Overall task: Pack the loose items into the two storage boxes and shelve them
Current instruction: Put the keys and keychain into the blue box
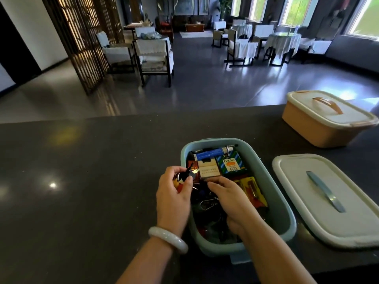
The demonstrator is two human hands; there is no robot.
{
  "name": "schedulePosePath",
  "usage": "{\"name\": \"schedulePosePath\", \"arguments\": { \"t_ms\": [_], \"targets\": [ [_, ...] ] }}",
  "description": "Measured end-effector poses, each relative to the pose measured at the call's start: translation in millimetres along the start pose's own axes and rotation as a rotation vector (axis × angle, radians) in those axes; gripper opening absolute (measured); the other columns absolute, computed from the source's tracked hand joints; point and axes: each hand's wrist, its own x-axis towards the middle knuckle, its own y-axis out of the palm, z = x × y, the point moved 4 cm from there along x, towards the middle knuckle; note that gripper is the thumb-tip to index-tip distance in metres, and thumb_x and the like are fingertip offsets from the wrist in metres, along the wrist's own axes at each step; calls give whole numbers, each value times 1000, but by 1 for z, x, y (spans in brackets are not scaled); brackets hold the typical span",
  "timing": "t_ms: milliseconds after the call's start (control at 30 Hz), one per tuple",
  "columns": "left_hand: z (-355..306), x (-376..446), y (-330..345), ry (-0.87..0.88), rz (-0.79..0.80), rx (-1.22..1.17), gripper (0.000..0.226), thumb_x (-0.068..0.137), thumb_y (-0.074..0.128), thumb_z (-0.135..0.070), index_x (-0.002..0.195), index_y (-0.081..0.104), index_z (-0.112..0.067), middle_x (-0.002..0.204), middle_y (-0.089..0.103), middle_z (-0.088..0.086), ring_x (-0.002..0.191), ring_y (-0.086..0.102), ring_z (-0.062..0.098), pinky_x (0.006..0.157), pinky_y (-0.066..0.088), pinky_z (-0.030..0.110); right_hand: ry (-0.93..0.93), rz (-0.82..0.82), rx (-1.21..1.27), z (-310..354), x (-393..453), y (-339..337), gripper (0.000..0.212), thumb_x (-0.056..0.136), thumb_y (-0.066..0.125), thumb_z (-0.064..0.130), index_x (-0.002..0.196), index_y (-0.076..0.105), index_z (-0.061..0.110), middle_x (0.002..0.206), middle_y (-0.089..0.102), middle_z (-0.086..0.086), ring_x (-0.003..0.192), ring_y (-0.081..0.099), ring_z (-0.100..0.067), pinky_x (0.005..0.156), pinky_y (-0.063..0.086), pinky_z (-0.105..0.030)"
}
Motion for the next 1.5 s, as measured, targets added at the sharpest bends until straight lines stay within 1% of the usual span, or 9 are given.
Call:
{"name": "schedulePosePath", "arguments": {
  "t_ms": [200,433,600,667,800,933,1133,1267,1500],
  "targets": [
    [0,-1,0,-2,6,-29,17,91,61,-27,105,54,-34,103,63,-1,87,65,13,74,57,32,64,143,83,-5,3,3,23,98,47,18,105,69,19,90,75,1,84,72,-14,73,54,-34],
    [-2,1,0,22,29,-15,17,91,61,-25,103,54,-33,104,61,-2,83,65,12,69,54,24,5,192,28,3,3,-9,26,95,50,4,110,67,16,104,73,-1,99,68,-16,89,55,-38],
    [-9,1,4,83,138,21,18,90,64,-22,103,58,-33,104,60,-5,79,62,0,63,48,10,-76,114,10,15,8,-44,22,92,53,3,107,65,13,98,74,-3,91,71,-16,76,58,-33],
    [-13,1,10,114,246,32,20,89,65,-21,102,59,-36,101,58,-11,79,61,-5,64,48,10,-114,99,-10,15,10,-57,24,90,56,1,108,66,15,101,73,-2,93,71,-15,79,57,-33],
    [-20,1,27,80,575,64,24,87,68,-27,97,61,-48,109,59,-18,91,61,-5,74,54,18,-232,245,-193,16,5,-70,40,88,62,4,118,61,31,113,69,7,102,68,-13,85,55,-38],
    [-28,-4,44,29,773,28,30,85,70,-24,98,62,-50,113,61,-21,104,60,-2,90,52,32,-306,291,-592,21,-6,-82,39,86,67,14,111,62,42,105,68,20,96,66,1,74,54,-17],
    [-30,-14,61,27,878,13,42,80,75,-22,104,56,-50,112,60,-22,100,61,-5,85,54,29,-268,200,-734,22,-13,-109,23,80,73,15,92,70,35,89,71,15,83,67,-1,73,55,-18],
    [-22,-17,62,-30,926,85,50,78,77,-22,115,53,-44,116,60,-17,104,61,1,93,53,35,-239,187,-764,17,-13,-114,23,81,72,12,85,70,35,85,71,13,81,67,0,73,54,-18],
    [-18,-10,51,-36,846,158,32,88,67,-18,114,56,-34,111,61,-13,106,58,3,95,51,35,-304,57,-956,11,-9,-111,35,87,66,11,76,63,44,85,64,19,78,61,5,59,45,-7]
  ]
}}
